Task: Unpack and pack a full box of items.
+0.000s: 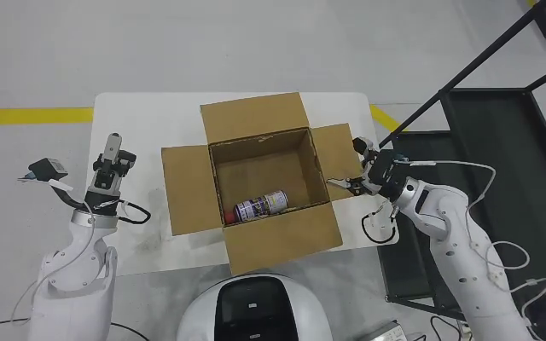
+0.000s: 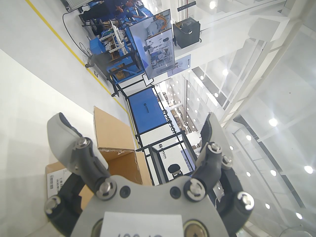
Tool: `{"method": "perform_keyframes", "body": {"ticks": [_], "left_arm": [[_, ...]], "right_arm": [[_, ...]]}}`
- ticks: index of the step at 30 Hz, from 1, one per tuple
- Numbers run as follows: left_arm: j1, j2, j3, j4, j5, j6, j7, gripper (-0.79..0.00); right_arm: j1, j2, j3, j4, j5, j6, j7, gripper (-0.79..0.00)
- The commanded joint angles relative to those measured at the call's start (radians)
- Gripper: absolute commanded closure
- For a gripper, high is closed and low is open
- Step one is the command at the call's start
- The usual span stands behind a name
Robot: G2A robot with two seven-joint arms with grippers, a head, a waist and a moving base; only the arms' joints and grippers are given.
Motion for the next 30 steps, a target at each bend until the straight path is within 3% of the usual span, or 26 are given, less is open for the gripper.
{"method": "perform_keyframes", "body": {"ticks": [1,8,15,22,30], "left_arm": [[0.000,0.000,0.000,0.000,0.000,0.000,0.000,-0.785],[0.000,0.000,0.000,0.000,0.000,0.000,0.000,-0.785],[0.000,0.000,0.000,0.000,0.000,0.000,0.000,-0.785],[0.007,0.004,-0.008,0.040,0.068,0.014,-0.010,-0.785],[0.008,0.021,-0.001,0.120,0.169,0.057,-0.196,-0.785]], "right_arm": [[0.000,0.000,0.000,0.000,0.000,0.000,0.000,-0.785],[-0.002,0.001,0.087,0.124,0.208,0.053,0.027,-0.785],[0.009,0.008,0.149,0.244,0.292,0.083,0.112,-0.785],[0.020,0.010,0.163,0.290,0.307,0.086,0.114,-0.785],[0.012,0.012,0.188,0.307,0.317,0.071,0.094,-0.785]]}}
